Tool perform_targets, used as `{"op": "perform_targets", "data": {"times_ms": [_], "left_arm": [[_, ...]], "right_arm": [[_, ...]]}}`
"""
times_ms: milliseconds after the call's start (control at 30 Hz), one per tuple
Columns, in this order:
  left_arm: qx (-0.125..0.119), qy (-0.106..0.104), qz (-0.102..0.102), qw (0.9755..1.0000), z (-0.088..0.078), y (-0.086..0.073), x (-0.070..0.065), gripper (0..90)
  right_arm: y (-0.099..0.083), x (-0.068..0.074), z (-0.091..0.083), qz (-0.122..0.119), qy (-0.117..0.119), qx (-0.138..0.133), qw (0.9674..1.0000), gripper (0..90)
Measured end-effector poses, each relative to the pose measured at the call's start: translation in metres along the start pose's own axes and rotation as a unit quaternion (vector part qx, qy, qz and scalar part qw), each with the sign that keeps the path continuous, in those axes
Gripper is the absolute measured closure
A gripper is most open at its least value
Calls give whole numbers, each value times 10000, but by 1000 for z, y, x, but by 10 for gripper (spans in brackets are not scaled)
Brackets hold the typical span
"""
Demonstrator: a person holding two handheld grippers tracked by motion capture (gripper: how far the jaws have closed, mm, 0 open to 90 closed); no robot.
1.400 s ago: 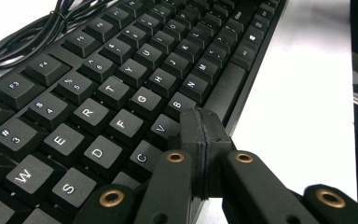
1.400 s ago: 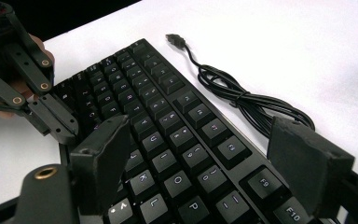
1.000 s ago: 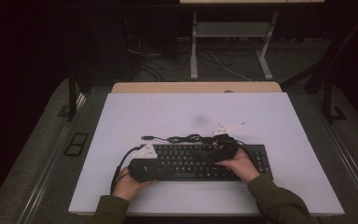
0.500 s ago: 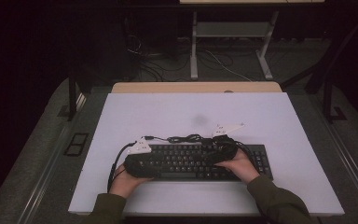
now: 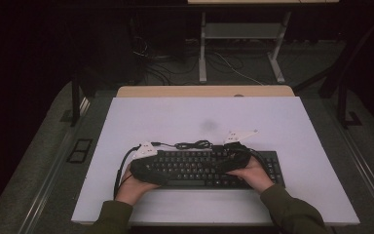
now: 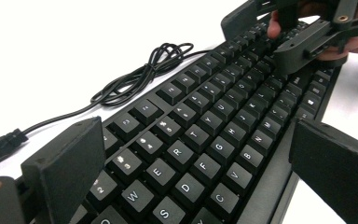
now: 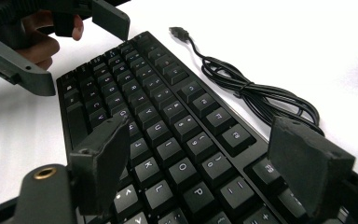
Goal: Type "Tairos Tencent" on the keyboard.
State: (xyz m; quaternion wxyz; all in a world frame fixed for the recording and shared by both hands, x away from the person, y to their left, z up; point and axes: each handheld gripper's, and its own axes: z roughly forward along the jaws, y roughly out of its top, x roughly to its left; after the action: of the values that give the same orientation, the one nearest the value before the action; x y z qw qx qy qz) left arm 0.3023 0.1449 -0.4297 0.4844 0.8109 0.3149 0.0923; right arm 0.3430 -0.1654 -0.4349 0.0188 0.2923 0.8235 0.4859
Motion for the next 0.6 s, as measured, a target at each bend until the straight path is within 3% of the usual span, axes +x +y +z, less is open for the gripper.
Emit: {"op": "perform_targets", "data": {"times_ms": [367,600], "left_arm": [[96,29,-13,9999,4,-2,-2,12],[219,-71,2,9997,7,-4,-4,10]], "right_arm": [[-6,-1,-15,63,-22,-72,10000,201],[-14,1,-22,43,20,-11,10000,200]]}}
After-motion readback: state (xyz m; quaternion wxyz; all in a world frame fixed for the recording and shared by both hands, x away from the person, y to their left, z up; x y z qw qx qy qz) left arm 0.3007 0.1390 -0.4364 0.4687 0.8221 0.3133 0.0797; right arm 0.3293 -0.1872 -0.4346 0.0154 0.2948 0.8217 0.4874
